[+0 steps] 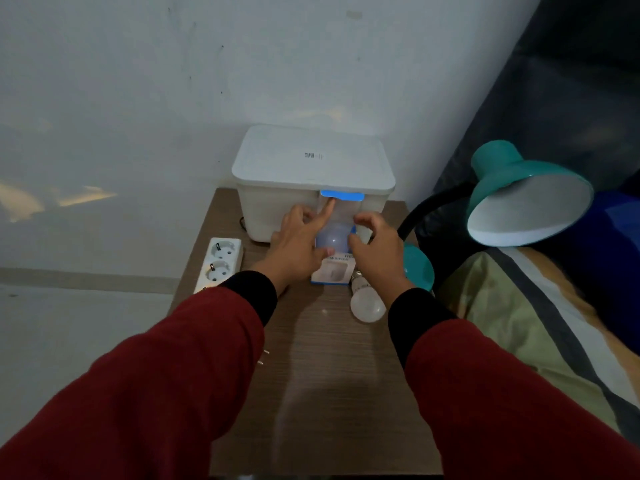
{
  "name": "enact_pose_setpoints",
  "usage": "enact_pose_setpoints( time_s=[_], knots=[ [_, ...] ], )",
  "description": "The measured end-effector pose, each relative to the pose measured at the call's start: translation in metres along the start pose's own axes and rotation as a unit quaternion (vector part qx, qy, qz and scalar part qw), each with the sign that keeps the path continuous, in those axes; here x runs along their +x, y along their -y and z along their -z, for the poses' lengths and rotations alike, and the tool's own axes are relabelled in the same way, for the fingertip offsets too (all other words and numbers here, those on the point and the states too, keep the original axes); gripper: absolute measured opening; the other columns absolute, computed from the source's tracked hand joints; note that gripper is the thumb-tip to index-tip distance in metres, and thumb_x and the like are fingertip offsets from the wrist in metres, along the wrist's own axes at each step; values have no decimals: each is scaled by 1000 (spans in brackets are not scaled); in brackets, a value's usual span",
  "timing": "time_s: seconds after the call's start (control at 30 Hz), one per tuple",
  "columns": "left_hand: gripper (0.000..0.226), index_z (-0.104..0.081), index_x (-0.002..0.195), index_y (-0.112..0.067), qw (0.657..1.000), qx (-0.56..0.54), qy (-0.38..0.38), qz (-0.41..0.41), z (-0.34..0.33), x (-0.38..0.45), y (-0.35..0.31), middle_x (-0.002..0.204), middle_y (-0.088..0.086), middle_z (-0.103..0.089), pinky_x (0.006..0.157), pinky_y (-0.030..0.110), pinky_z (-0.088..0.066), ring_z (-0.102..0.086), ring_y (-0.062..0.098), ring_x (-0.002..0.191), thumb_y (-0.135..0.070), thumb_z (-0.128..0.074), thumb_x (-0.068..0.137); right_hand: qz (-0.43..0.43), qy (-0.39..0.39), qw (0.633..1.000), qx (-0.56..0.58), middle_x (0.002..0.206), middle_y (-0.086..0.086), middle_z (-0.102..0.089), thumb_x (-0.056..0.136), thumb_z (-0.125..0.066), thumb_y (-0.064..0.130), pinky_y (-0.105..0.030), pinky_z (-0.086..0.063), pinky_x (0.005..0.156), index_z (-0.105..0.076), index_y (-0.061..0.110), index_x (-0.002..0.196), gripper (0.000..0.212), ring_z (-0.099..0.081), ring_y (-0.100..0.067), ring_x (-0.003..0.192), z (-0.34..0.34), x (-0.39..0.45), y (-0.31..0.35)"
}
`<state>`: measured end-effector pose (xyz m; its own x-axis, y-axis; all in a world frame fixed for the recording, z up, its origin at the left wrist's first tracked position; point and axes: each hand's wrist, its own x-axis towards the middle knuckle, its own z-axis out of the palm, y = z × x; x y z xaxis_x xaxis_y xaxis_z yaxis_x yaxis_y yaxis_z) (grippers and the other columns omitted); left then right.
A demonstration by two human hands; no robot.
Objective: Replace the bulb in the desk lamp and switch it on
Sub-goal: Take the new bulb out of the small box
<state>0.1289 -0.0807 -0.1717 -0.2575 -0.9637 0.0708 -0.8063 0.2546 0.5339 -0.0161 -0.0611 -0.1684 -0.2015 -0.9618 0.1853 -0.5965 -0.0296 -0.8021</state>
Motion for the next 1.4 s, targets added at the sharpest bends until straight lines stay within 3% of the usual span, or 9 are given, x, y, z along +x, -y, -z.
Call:
enact_pose_setpoints(
  time_s=[0.07, 0.3, 0.43, 0.63, 0.77, 0.9, 1.13, 1.23, 1.4],
  knots=[
    [83, -7, 148, -40, 1000, -6, -6, -2, -3, 0, 3, 133, 8, -30, 103, 44, -38, -31, 22, 126, -35, -62, 86, 0, 30, 998, -63, 117, -4, -67, 80, -69, 21, -37, -46, 100, -64, 13, 117, 38, -55, -23, 117, -3, 5, -4],
    [84, -10, 147, -43, 993, -112, -27, -13, -10, 0, 9, 134, 5, -31, 110, 38, -34, -33, 19, 129, -28, -64, 85, -33, 115, 974, -194, 124, -4, -63, 73, -69, 47, -43, -45, 100, -61, 27, 121, 53, -52, -26, 120, -9, 26, 1],
    [83, -11, 148, -37, 986, -160, -41, -9, -13, -5, 7, 139, 4, -32, 102, 21, -30, -34, 16, 130, -22, -64, 87, -36, 124, 972, -197, 119, -3, -66, 69, -75, 46, -44, -47, 99, -64, 23, 117, 54, -56, -25, 116, -11, 30, 7],
    [85, -7, 150, -32, 987, -151, -52, -3, -15, -7, 6, 143, 4, -31, 105, 28, -32, -32, 16, 134, -24, -64, 87, -17, 90, 987, -132, 112, -3, -66, 63, -82, 37, -42, -48, 97, -60, 19, 114, 58, -57, -24, 111, -14, 22, 8],
    [87, -2, 149, -33, 989, -135, -54, 4, -15, -6, 4, 142, 5, -31, 105, 33, -37, -34, 17, 132, -24, -63, 88, -3, 72, 994, -77, 116, -4, -64, 70, -82, 26, -21, -44, 86, -56, 12, 121, 59, -59, -17, 108, -3, 18, 11],
    [86, -1, 149, -35, 989, -135, -51, 11, -16, -7, 1, 142, 6, -30, 107, 39, -39, -34, 18, 132, -23, -62, 89, 9, 59, 998, -37, 120, -6, -61, 74, -80, 24, -18, -38, 83, -54, 10, 124, 59, -57, -16, 110, 7, 12, 16],
    [89, 2, 148, -40, 990, -130, -52, 19, -16, -8, 0, 140, 6, -33, 104, 40, -41, -39, 19, 128, -24, -62, 88, 55, 52, 996, -37, 122, -11, -47, 80, -74, 20, -23, -44, 93, -52, 16, 133, 58, -46, -10, 103, 13, -2, 19],
    [89, 3, 147, -41, 990, -131, -48, 25, -16, -8, 1, 141, 6, -32, 105, 44, -40, -38, 19, 128, -25, -62, 88, 71, 71, 994, -42, 126, -9, -40, 85, -68, 22, -15, -34, 92, -46, 26, 140, 59, -40, -8, 109, 17, -10, 16],
    [88, 2, 148, -41, 991, -122, -51, 28, -16, -9, -1, 143, 6, -31, 105, 39, -39, -37, 19, 130, -24, -61, 89, 74, 102, 988, -86, 129, -11, -44, 93, -56, 28, -18, -31, 91, -44, 36, 139, 49, -43, -12, 110, 29, -16, 10]
  ],
)
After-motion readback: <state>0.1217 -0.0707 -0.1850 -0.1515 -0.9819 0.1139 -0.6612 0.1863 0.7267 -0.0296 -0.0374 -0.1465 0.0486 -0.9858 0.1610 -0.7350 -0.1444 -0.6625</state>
